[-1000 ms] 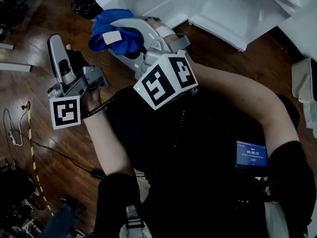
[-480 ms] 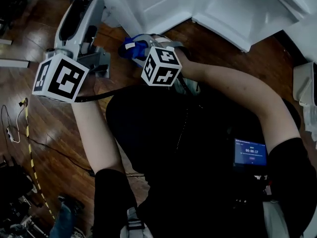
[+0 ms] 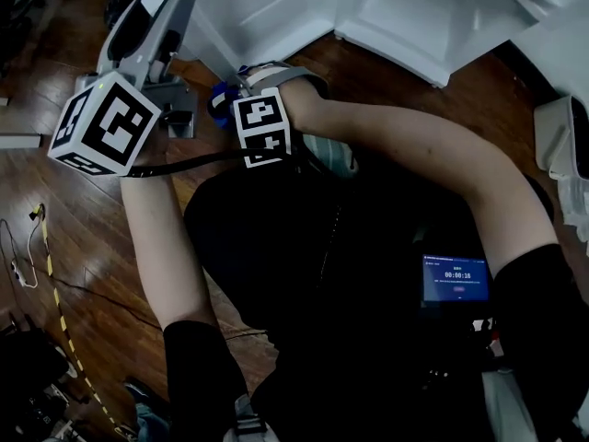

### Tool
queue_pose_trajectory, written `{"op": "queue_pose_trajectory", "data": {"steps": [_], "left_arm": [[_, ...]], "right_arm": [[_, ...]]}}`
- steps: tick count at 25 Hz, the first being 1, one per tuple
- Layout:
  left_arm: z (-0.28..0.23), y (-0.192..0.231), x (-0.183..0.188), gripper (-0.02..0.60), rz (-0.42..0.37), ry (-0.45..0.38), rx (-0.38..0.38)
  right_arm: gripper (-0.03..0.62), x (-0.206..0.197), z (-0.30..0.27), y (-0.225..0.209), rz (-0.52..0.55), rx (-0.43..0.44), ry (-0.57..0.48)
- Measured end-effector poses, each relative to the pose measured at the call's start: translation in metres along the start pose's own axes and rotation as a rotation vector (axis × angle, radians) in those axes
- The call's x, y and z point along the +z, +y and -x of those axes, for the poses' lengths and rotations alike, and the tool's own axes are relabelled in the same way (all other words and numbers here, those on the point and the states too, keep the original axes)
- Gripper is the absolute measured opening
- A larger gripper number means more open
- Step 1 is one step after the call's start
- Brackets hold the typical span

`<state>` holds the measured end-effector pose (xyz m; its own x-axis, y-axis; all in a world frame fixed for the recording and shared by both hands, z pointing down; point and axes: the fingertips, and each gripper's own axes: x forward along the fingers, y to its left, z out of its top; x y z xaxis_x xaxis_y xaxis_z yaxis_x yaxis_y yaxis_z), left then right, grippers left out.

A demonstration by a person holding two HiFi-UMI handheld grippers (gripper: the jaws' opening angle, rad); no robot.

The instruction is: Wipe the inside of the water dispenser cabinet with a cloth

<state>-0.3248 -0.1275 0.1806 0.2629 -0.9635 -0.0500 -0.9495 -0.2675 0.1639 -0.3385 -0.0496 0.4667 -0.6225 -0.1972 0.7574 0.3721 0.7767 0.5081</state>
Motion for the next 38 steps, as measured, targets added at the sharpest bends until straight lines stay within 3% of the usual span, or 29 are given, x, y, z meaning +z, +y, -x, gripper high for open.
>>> {"op": "queue_pose_trajectory", "data": {"steps": [6, 12, 20, 23, 31, 34, 38], "left_arm": [[-0.008, 0.034, 0.007, 0.267, 0.056, -0.054, 0.015], [-0.011, 0.052, 0.019, 0.267, 0.066, -0.09, -0.006], [-0.011, 0.062, 0.016, 0.267, 0.064, -0.095, -0.002], [-0.009, 0.063, 0.011, 0.264, 0.062, -0.078, 0.006], [-0.009, 0.072, 0.006, 0.262, 0.049, -0.079, 0.022], [-0.007, 0.076, 0.003, 0.264, 0.049, -0.074, 0.04], [0.035, 0.039, 0.032, 0.264, -0.022, -0.118, 0.058]], "right_arm": [[0.178, -0.032, -0.001, -0.035, -0.204, -0.031, 0.013], [0.176, -0.1, 0.012, -0.084, -0.405, -0.123, 0.073], [0.176, -0.203, 0.041, -0.114, -0.562, -0.287, 0.157], [0.176, -0.226, 0.054, -0.109, -0.641, -0.298, 0.155], [0.175, -0.29, 0.09, -0.101, -0.68, -0.401, 0.261], [0.175, -0.291, 0.109, -0.101, -0.714, -0.413, 0.22], [0.175, -0.267, 0.161, -0.103, -0.831, -0.432, 0.028]]}}
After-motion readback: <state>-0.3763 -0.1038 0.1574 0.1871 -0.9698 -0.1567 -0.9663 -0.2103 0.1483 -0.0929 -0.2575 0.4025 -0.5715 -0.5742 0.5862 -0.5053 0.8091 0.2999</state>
